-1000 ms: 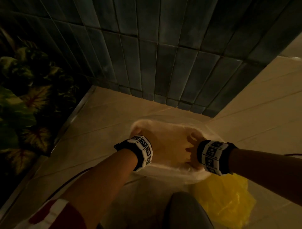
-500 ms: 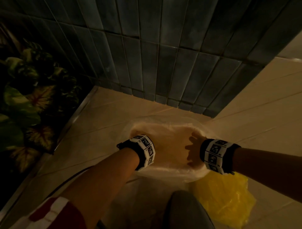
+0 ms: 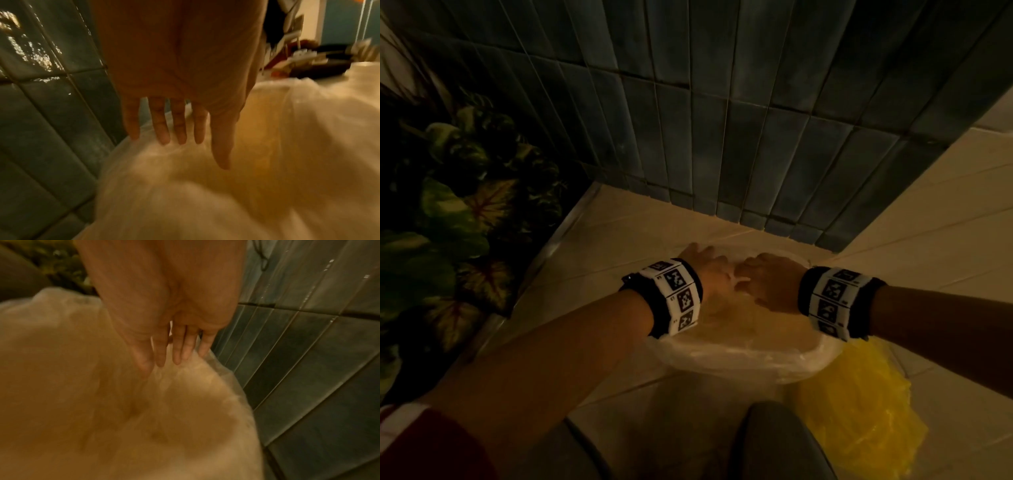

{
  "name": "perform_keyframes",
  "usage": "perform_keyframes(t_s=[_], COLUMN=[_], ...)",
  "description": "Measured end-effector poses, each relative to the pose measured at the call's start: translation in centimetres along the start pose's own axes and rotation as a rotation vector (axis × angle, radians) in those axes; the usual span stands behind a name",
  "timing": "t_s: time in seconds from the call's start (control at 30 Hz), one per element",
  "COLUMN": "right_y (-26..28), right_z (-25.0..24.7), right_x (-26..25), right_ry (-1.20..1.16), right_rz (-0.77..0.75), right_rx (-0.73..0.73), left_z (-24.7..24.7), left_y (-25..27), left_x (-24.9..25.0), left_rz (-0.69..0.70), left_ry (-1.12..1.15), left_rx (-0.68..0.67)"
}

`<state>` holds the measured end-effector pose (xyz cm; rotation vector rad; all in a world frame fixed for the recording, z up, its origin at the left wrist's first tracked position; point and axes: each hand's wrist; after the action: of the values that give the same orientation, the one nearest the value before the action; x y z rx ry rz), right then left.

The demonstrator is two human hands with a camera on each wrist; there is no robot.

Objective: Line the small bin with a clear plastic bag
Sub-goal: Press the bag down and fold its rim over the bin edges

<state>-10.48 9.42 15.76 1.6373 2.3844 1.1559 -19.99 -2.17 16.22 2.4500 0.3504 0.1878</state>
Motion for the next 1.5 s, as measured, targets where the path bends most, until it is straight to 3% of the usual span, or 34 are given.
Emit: perform_keyframes(t_s=[0.1,0.23,0.33,0.4,0.47,0.53,0.63,0.73,0.83,0.9,1.0,1.07,1.13,1.27,1.37,1.5], right_y=[0.3,1.2,1.4,1.3,1.1,1.4,2.7,4.2,5.4,5.7,5.4,5.3,5.2,4.6,4.1,3.7], right_z=[1.9,4.1,4.5,4.7,5.0,5.0,4.2,4.3,6.3,8.2,10.2,10.8,10.7,10.7,11.4,11.8], right_x=[0.9,1.3,1.1,1.0,1.1,1.3,1.2,0.9,0.8,0.7,-0.2,-1.0,-1.9,-2.6,-2.9,-3.3], right_ry=[0.176,0.203,0.207,0.226,0.263,0.244,-0.11,-0.535,-0.954,-1.156,-1.459,-1.721,-1.998,-2.087,-2.23,-2.288], right_rz=[-0.054,0.009,0.033,0.052,0.086,0.144,0.323,0.626,0.931,1.056,1.114,1.113,1.105,1.11,1.129,1.138], right_rx=[-0.25,-0.423,-0.49,-0.505,-0.47,-0.379,-0.086,0.265,0.395,0.312,0.168,0.108,0.067,0.001,-0.016,0.081], left_z=[3.3,4.8,4.9,4.8,4.6,4.5,4.3,3.9,4.6,6.2,8.9,10.1,10.4,9.4,8.6,9.4], left_y=[-0.4,-0.7,-0.9,-1.1,-0.9,-0.5,0.5,2.0,3.3,3.7,3.9,3.8,3.7,2.9,2.4,1.6], left_x=[-3.1,-4.5,-4.9,-5.0,-4.6,-4.4,-4.7,-5.5,-6.4,-6.8,-6.2,-5.5,-5.0,-3.9,-3.9,-5.3], left_rz=[-0.115,-0.233,-0.217,-0.21,-0.195,-0.153,-0.061,-0.013,-0.208,-0.435,-0.663,-0.701,-0.673,-0.693,-0.762,-0.772], left_ry=[0.04,0.197,0.127,0.069,0.009,0.006,0.177,0.411,0.612,0.793,1.047,1.259,1.525,1.98,1.937,1.86], left_rx=[-0.128,-0.129,-0.027,-0.03,-0.108,-0.08,0.14,0.454,0.735,0.697,0.383,0.238,0.18,0.305,0.368,0.412])
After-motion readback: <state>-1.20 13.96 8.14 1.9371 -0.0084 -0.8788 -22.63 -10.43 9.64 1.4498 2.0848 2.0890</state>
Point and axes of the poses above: each hand's wrist, its own y-axis away from the middle knuckle, its own z-axis out of the palm, x = y × z, and after that the axes turned 14 degrees about y, right-handed
